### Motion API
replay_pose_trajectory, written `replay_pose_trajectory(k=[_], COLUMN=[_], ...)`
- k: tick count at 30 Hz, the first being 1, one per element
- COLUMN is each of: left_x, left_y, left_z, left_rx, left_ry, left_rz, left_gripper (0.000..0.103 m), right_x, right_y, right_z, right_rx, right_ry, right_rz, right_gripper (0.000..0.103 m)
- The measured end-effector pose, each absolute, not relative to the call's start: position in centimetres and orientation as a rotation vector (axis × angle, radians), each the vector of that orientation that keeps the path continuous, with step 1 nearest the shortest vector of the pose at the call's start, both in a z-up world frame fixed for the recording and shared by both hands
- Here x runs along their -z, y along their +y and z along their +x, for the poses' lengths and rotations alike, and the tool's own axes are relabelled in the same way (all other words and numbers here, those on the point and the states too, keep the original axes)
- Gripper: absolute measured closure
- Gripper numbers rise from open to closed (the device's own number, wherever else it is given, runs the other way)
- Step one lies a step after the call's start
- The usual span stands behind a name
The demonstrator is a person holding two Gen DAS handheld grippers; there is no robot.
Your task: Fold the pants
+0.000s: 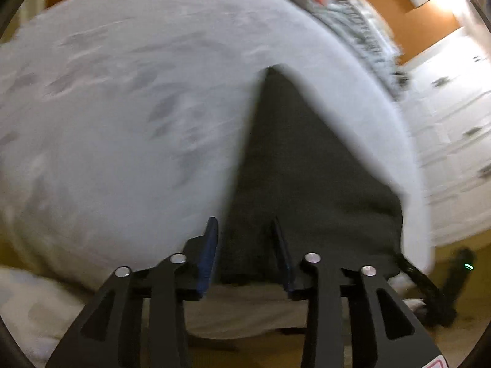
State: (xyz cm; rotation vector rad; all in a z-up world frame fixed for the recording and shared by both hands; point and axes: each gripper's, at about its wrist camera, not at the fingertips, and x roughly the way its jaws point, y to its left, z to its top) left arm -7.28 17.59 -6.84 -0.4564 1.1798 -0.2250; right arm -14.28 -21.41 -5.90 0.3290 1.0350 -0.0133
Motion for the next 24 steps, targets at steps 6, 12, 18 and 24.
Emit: replay_pose_trajectory(k=[6, 12, 18, 24], left_x=[1.3, 2.1, 3.5, 4.3], left_y=[15.8, 11.0, 9.5, 7.9], left_z=[-9.3, -9.0, -8.4, -7.2], left_rx=[0.165, 0.164, 0.179, 0.168], left_ry=[0.876, 0.856, 0.906, 0.926], left_rz=[-0.278, -0.088, -0.089, -0.050], left_gripper=[0.045, 0.028, 0.028, 0.028], right_x=[-0.6, 2.1, 2.3, 5.8], right_y=[-20.4, -18.5, -21.3, -22.1], right_z=[-16.0, -10.1, -11.2, -11.8], right_rx=[-0.056, -0.108, -0.074, -0.035], right_ry=[0.810, 0.898, 0.863, 0.951], right_rz=[0.284, 0.243, 0.431, 0.397], right_gripper=[0.082, 0.088, 0.084, 0.087])
